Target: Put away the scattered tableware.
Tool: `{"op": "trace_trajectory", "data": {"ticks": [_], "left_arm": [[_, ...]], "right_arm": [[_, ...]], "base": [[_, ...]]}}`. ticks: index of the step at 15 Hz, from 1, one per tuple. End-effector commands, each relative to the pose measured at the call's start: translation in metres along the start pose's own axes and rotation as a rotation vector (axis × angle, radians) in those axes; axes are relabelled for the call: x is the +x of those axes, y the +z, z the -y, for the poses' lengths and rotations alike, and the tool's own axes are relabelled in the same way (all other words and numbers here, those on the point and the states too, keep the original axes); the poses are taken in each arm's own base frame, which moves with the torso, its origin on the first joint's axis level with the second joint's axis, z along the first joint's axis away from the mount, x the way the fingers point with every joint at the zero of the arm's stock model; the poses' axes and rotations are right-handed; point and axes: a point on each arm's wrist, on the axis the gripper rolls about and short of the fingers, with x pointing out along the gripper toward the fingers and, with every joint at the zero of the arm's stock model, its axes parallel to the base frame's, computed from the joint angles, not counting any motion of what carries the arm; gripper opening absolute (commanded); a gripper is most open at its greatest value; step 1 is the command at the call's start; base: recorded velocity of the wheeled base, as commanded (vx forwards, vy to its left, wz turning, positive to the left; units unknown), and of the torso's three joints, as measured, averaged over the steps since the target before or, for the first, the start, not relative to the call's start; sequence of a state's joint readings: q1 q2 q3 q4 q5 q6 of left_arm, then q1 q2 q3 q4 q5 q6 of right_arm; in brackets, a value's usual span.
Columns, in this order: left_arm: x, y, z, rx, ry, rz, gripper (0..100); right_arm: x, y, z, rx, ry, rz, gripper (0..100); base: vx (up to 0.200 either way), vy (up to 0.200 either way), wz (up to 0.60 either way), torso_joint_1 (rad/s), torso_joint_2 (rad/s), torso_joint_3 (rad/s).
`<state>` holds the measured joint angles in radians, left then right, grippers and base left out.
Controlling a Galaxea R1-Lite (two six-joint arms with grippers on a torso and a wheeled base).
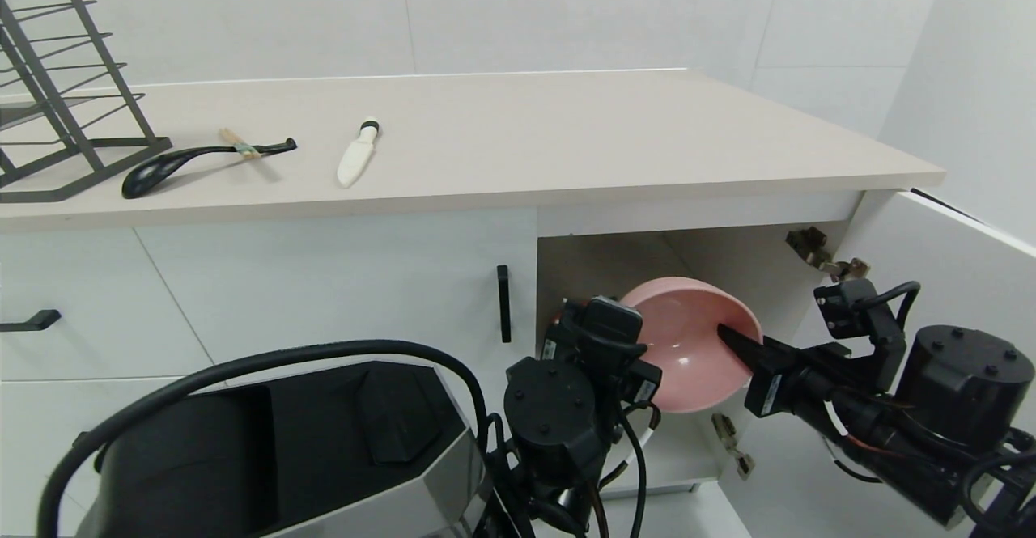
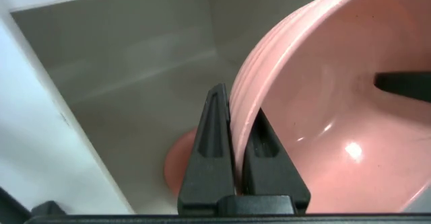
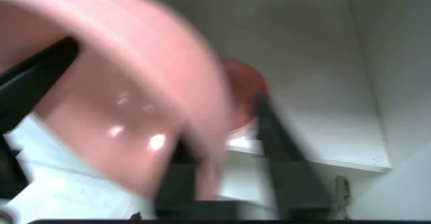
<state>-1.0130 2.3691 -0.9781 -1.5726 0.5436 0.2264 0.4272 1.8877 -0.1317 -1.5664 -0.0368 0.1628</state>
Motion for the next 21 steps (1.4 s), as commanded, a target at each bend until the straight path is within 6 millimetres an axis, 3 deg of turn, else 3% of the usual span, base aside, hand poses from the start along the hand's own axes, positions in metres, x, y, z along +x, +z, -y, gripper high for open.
{"op": "trace_trajectory", "data": {"ticks": [1,2,3,10,14,17,18,19,21], "left_arm": [[0.001,0.001,-0.001,-0.002,0.005,0.001,0],[0.000,0.000,0.000,-0.001,0.001,-0.001,0],[-0.001,-0.001,0.002,0.001,-0.010,-0.003,100],[-0.006,0.012,0.004,0.001,-0.033,0.020,100],[-0.026,0.019,-0.008,0.048,-0.174,0.010,100],[-0.034,0.031,-0.027,0.075,-0.267,0.035,100],[-0.032,0.036,-0.038,0.083,-0.273,0.051,100],[-0.028,0.040,-0.061,0.102,-0.257,0.061,100],[-0.044,0.046,-0.080,0.118,-0.327,0.054,100]], "right_arm": [[-0.005,0.004,-0.008,-0.003,0.037,0.018,0],[-0.005,0.005,-0.009,-0.004,0.044,0.023,0],[-0.006,0.005,-0.010,-0.004,0.049,0.026,0],[0.007,-0.012,0.008,0.005,-0.029,-0.052,0],[0.017,-0.025,0.023,0.016,-0.089,-0.108,0],[0.024,-0.034,0.028,0.022,-0.109,-0.140,0],[0.024,-0.034,0.030,0.023,-0.114,-0.141,0],[0.024,-0.034,0.030,0.026,-0.117,-0.140,0],[0.024,-0.035,0.029,0.024,-0.111,-0.143,0]], "base": [[0.000,0.000,0.00,0.000,0.00,0.000],[0.000,0.000,0.00,0.000,0.00,0.000],[0.000,0.000,0.00,0.000,0.00,0.000],[0.000,0.000,0.00,0.000,0.00,0.000],[0.000,0.000,0.00,0.000,0.00,0.000],[0.000,0.000,0.00,0.000,0.00,0.000],[0.000,0.000,0.00,0.000,0.00,0.000],[0.000,0.000,0.00,0.000,0.00,0.000],[0.000,0.000,0.00,0.000,0.00,0.000]]}}
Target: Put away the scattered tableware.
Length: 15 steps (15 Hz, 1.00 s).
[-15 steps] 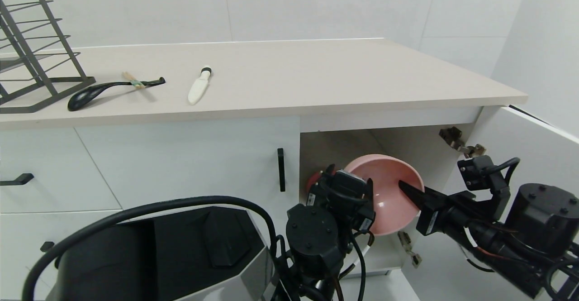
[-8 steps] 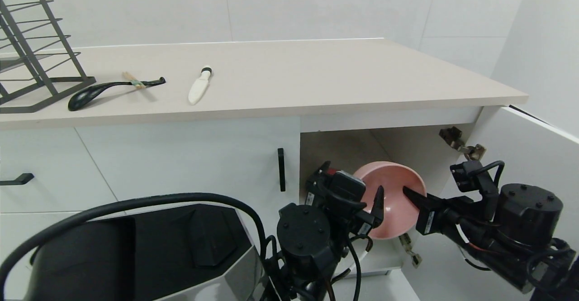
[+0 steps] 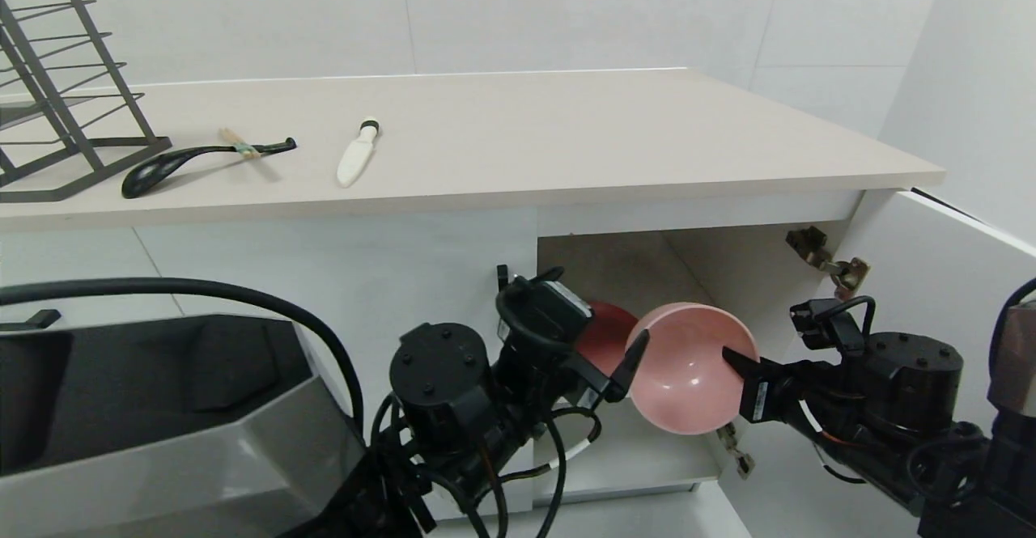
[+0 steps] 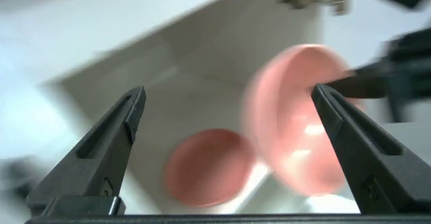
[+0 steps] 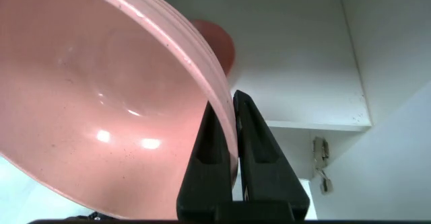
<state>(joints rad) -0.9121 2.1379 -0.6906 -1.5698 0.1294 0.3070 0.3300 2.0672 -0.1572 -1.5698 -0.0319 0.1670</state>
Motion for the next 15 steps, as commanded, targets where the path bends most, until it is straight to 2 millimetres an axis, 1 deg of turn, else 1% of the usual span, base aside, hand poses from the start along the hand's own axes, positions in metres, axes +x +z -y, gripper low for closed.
{"op": "trace_trajectory", "data": {"ticks": [1,2,3,4,6,8,10,11,12,13,15], "left_arm": [[-0.035,0.013,-0.017,0.011,-0.084,0.000,100],[-0.053,0.012,-0.017,0.015,-0.160,-0.022,100],[-0.063,0.011,-0.018,0.016,-0.190,-0.035,100],[-0.079,0.011,-0.027,0.013,-0.196,-0.059,100],[-0.097,0.011,-0.040,0.005,-0.169,-0.089,100],[-0.121,0.012,-0.045,0.006,-0.160,-0.123,100],[-0.150,0.014,-0.046,0.006,-0.168,-0.152,100],[-0.158,0.015,-0.047,0.006,-0.168,-0.159,100],[-0.169,0.020,-0.050,0.003,-0.153,-0.143,100],[-0.171,0.024,-0.054,0.004,-0.128,-0.125,100],[-0.174,0.028,-0.063,0.008,-0.078,-0.108,100]], "right_arm": [[0.001,-0.002,-0.001,-0.002,0.002,-0.008,0],[0.001,-0.002,-0.001,-0.002,0.002,-0.010,0],[0.001,-0.002,-0.001,0.000,0.002,-0.010,0],[0.000,-0.003,-0.001,-0.001,0.005,-0.013,0],[-0.001,-0.003,-0.004,-0.001,0.013,-0.015,0],[-0.005,-0.004,-0.007,0.006,0.025,-0.022,0],[-0.011,-0.001,-0.014,0.021,0.052,-0.010,0],[-0.010,-0.001,-0.017,0.034,0.065,-0.006,0],[-0.005,0.001,-0.027,0.057,0.104,0.008,0],[-0.002,0.001,-0.032,0.058,0.121,0.009,0],[0.008,-0.010,-0.032,0.056,0.112,-0.031,0]], "base": [[0.000,0.000,0.00,0.000,0.00,0.000],[0.000,0.000,0.00,0.000,0.00,0.000],[0.000,0.000,0.00,0.000,0.00,0.000],[0.000,0.000,0.00,0.000,0.00,0.000],[0.000,0.000,0.00,0.000,0.00,0.000],[0.000,0.000,0.00,0.000,0.00,0.000],[0.000,0.000,0.00,0.000,0.00,0.000],[0.000,0.000,0.00,0.000,0.00,0.000],[0.000,0.000,0.00,0.000,0.00,0.000],[0.000,0.000,0.00,0.000,0.00,0.000],[0.000,0.000,0.00,0.000,0.00,0.000]]}}
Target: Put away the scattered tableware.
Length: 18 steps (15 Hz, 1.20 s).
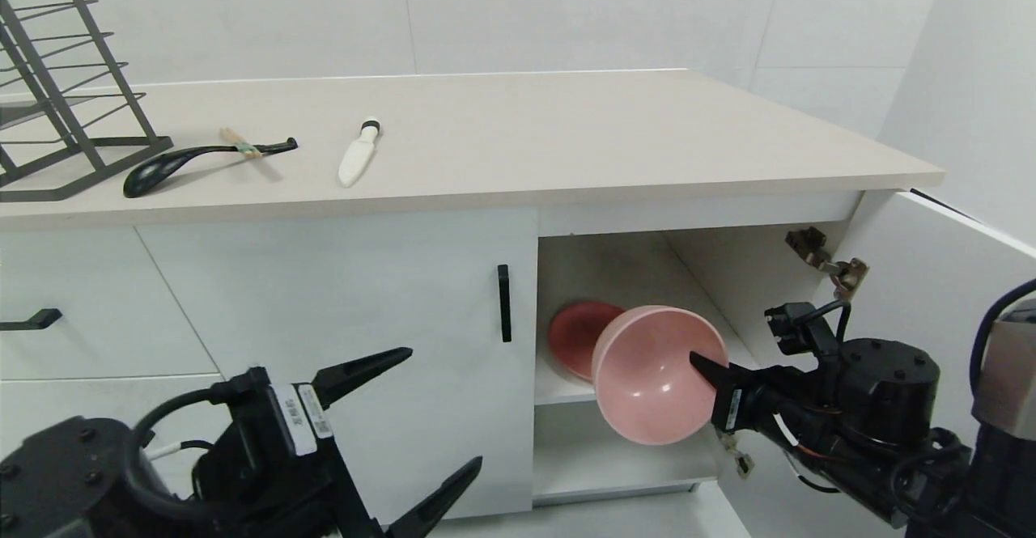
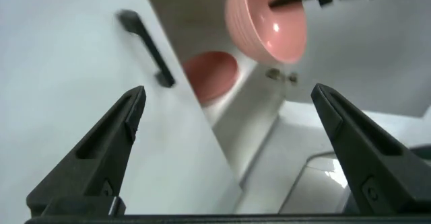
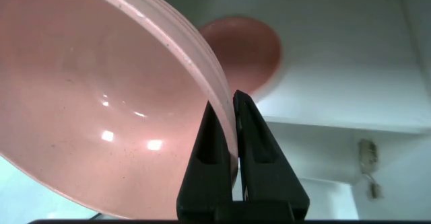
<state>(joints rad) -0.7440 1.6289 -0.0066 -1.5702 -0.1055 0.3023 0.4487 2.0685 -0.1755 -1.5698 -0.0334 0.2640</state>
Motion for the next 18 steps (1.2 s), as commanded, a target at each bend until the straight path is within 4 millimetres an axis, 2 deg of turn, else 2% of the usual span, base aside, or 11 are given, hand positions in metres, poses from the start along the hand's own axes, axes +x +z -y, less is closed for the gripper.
{"op": "trace_trajectory", "data": {"ticks": [1,5,6,11,15,18], "left_arm": [[-0.011,0.008,-0.009,0.001,0.061,0.043,100],[-0.015,0.008,-0.019,-0.032,0.120,0.046,100],[-0.017,0.012,-0.019,-0.076,0.127,0.067,100],[-0.044,0.018,-0.015,-0.093,0.106,0.023,100],[-0.046,0.018,-0.015,-0.095,0.106,0.017,100],[-0.046,0.018,-0.015,-0.095,0.107,0.018,100]], "right_arm": [[0.010,-0.010,0.000,0.009,-0.004,-0.036,0],[0.040,-0.002,-0.001,0.025,0.013,0.033,0],[0.055,-0.014,0.001,0.024,0.004,0.006,0],[0.082,-0.029,0.009,0.017,-0.012,-0.007,0],[0.101,-0.025,0.009,0.014,-0.002,0.040,0],[0.120,-0.027,0.020,0.033,-0.021,0.072,0]], "base": [[0.000,0.000,0.00,0.000,0.00,0.000],[0.000,0.000,0.00,0.000,0.00,0.000],[0.000,0.000,0.00,0.000,0.00,0.000],[0.000,0.000,0.00,0.000,0.00,0.000],[0.000,0.000,0.00,0.000,0.00,0.000],[0.000,0.000,0.00,0.000,0.00,0.000]]}}
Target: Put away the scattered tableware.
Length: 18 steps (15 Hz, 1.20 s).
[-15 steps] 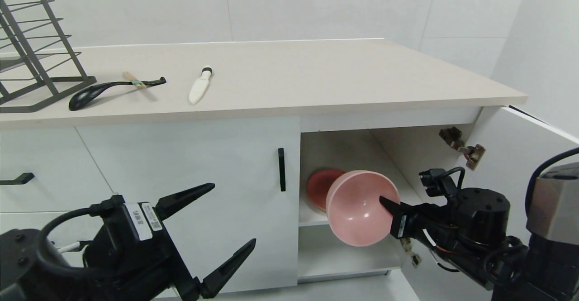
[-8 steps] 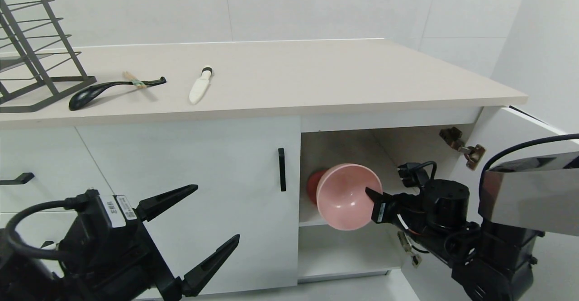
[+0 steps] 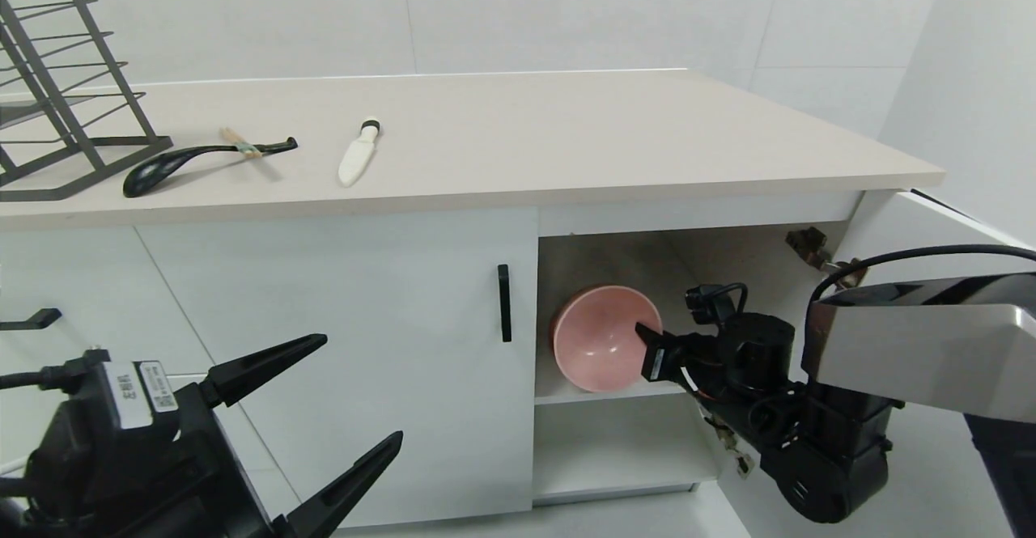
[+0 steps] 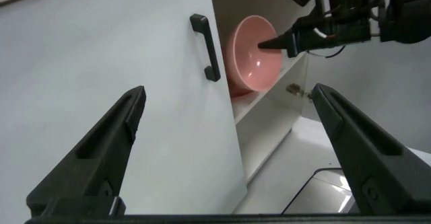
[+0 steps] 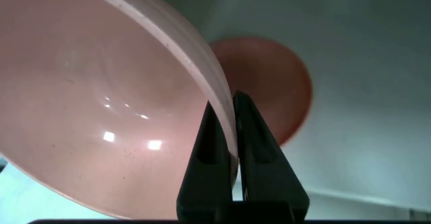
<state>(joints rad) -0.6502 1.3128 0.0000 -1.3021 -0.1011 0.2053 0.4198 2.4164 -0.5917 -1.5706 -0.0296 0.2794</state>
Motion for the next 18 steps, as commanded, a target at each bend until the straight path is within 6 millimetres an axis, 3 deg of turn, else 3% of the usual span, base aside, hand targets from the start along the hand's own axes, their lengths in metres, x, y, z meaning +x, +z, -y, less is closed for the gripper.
{"op": "trace_trajectory", "data": {"ticks": [1,9,18], "left_arm": [[0.000,0.000,0.000,0.001,0.002,0.003,100],[0.000,0.000,-0.001,-0.021,0.007,-0.003,100],[0.000,-0.001,-0.001,-0.022,0.006,-0.009,100]], "right_arm": [[0.015,-0.009,0.013,0.008,-0.028,0.002,0],[0.044,-0.021,0.031,0.013,-0.047,0.038,0],[0.047,-0.032,0.034,0.009,-0.059,0.012,0]], "base": [[0.000,0.000,0.00,0.000,0.00,0.000],[0.000,0.000,0.00,0.000,0.00,0.000],[0.000,0.000,0.00,0.000,0.00,0.000]]}}
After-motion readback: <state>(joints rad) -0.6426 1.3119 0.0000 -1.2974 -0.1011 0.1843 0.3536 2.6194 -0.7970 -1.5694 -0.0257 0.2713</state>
